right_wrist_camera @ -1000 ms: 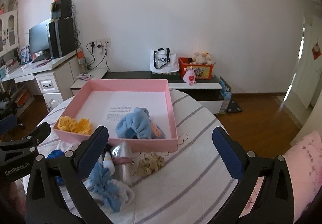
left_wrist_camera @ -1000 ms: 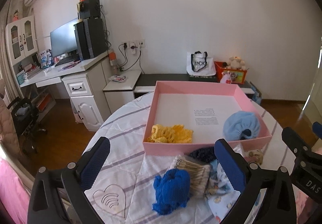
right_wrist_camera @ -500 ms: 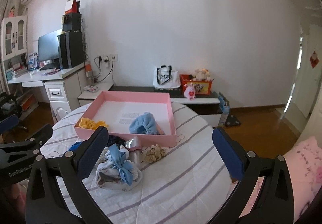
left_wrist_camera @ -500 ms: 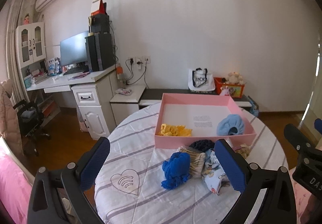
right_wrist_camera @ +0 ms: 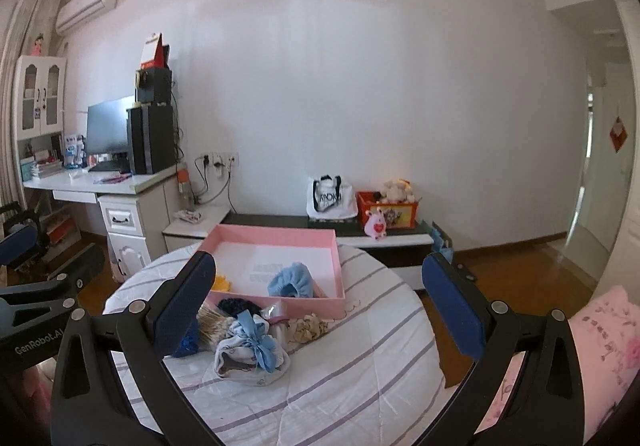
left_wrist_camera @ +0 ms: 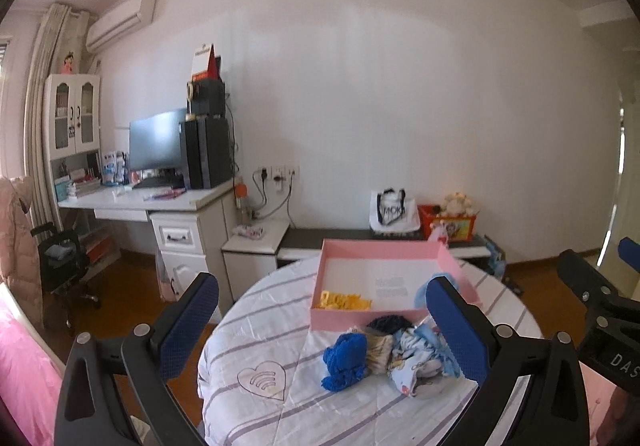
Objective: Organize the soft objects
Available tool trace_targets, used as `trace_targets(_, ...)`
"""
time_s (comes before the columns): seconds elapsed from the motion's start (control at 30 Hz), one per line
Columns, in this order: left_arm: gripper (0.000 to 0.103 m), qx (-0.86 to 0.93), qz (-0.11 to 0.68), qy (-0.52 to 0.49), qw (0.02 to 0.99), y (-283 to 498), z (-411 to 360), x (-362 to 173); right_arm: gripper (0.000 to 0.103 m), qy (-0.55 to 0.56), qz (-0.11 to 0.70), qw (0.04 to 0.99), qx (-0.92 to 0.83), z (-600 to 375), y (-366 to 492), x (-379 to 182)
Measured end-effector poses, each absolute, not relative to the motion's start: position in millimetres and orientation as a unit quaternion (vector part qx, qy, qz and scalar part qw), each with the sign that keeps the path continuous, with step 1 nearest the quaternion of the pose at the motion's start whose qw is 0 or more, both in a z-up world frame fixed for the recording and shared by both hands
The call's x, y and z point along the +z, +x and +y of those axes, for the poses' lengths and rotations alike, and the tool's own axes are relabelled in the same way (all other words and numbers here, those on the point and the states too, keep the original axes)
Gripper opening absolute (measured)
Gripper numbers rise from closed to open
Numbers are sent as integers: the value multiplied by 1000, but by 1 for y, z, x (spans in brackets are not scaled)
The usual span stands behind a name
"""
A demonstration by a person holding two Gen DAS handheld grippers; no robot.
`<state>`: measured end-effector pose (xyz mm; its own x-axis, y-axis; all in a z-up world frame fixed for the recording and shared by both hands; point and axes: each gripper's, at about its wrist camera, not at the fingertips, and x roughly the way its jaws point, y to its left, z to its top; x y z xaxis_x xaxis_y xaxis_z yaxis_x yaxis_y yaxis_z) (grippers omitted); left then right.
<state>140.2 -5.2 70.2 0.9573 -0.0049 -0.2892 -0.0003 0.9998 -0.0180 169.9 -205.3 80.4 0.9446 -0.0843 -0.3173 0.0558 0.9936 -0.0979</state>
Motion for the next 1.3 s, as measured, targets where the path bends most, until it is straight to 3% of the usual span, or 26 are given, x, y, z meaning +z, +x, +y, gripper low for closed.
trace_targets(0.37, 103, -2, 122, -11, 992, 125, -6, 69, 103, -44, 128, 990, -40, -205, 146, 95)
trace_targets(1.3, 103, 0, 135, -10, 991, 135, -9, 70, 103, -46, 142, 988, -50, -209, 152, 90)
